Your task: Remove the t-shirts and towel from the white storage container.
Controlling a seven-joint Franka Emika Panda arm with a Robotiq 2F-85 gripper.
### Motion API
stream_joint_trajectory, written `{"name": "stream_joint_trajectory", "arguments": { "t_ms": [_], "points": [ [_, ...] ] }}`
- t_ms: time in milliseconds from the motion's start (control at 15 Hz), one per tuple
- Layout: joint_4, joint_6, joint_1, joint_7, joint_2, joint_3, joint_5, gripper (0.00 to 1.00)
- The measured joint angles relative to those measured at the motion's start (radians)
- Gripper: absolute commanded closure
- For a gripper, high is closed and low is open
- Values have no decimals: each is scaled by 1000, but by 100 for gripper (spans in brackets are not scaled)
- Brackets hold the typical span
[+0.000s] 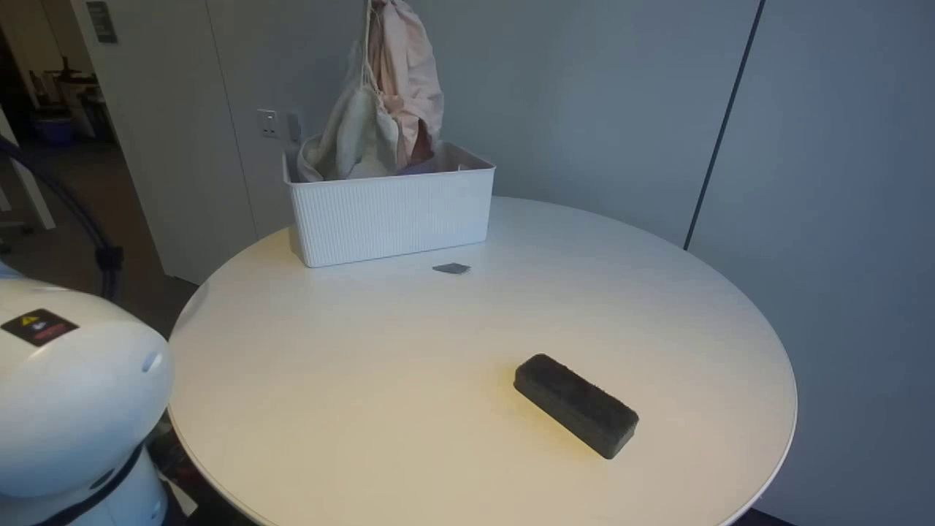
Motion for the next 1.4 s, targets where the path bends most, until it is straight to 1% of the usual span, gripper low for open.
{"name": "stream_joint_trajectory", "arguments": {
  "t_ms": [200,533,667,800,933,1067,1200,1400],
  "points": [
    [-59,-32,-20,89,-150,-14,-54,94],
    [-166,-154,-84,208,-411,-44,-90,93],
    [-228,-181,-117,250,-509,-60,-120,93],
    [-321,-173,-155,308,-581,-70,-174,93],
    [-441,-151,-198,401,-601,-68,-240,95],
    [-545,-150,-229,500,-572,-57,-272,95],
    [-628,-149,-249,622,-516,-41,-300,95],
    [-722,-133,-285,852,-396,-17,-394,95]
  ]
}}
